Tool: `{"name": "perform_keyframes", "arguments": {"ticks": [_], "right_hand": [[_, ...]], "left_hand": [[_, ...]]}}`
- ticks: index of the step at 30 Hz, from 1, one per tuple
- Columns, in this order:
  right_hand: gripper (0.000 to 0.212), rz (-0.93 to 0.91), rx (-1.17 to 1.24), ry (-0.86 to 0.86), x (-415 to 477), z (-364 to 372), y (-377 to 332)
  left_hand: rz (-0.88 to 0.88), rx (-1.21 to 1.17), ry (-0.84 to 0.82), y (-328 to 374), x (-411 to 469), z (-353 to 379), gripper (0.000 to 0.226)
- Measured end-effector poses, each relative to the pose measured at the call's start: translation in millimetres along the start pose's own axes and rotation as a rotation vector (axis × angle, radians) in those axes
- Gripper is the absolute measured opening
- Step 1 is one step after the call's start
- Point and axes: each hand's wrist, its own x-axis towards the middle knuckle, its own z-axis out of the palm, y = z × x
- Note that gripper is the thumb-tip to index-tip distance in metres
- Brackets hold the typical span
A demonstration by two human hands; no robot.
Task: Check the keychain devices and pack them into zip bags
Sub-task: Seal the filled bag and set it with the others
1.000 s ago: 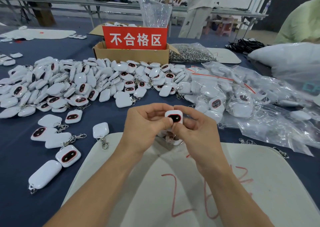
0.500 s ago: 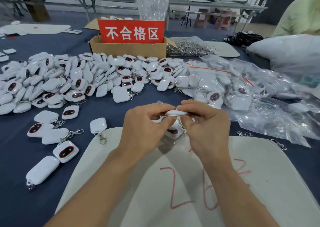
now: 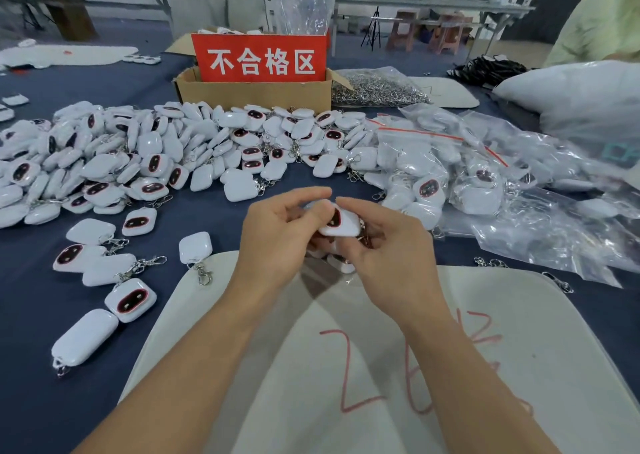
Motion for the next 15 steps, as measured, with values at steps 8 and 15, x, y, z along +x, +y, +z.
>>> {"name": "perform_keyframes", "arguments": {"ticks": [8,15], "right_hand": [[0.04,0.005,-0.073,-0.005,-2.2,0.8,-1.9],[0.049,0.05,-0.075,0.029,-1.9,0.0,-4.3]], "left_hand": [[0.041,0.095,-0.058,-3.3,3.7,-1.4,0.016],[0.021,0.087,-0.034,-3.4,2.2,0.5,0.035]]}}
